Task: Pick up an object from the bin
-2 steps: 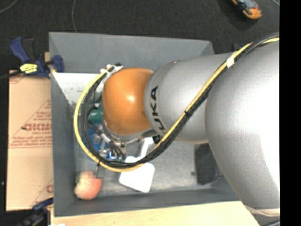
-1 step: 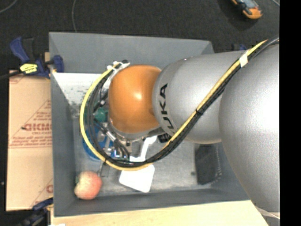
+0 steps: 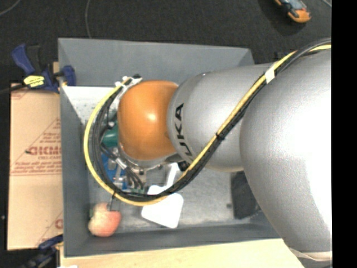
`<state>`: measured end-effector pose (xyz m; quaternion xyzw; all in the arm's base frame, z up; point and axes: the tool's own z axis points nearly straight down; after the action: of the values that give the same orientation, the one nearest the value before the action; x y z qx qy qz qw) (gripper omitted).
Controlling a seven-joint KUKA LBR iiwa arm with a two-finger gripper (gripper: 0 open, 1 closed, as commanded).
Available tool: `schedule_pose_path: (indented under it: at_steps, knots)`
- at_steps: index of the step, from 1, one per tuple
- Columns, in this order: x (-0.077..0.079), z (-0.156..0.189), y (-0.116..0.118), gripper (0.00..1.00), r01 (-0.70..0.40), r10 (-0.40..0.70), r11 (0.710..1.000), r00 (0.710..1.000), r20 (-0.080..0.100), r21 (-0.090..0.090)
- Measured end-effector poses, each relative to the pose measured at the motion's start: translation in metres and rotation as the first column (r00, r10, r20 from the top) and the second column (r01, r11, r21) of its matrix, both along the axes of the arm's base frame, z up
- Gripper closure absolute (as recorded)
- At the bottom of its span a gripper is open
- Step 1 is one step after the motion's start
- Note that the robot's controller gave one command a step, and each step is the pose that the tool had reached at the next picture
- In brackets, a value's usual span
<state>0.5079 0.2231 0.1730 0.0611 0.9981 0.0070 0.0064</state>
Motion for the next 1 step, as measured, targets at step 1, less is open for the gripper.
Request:
schedule_pose_path:
  at_steps: [1]
  knots:
    - [0.0078, 0.0093, -0.0244, 0.00, 0.032, -0.032, 0.999, 0.999, 0.008, 0.002]
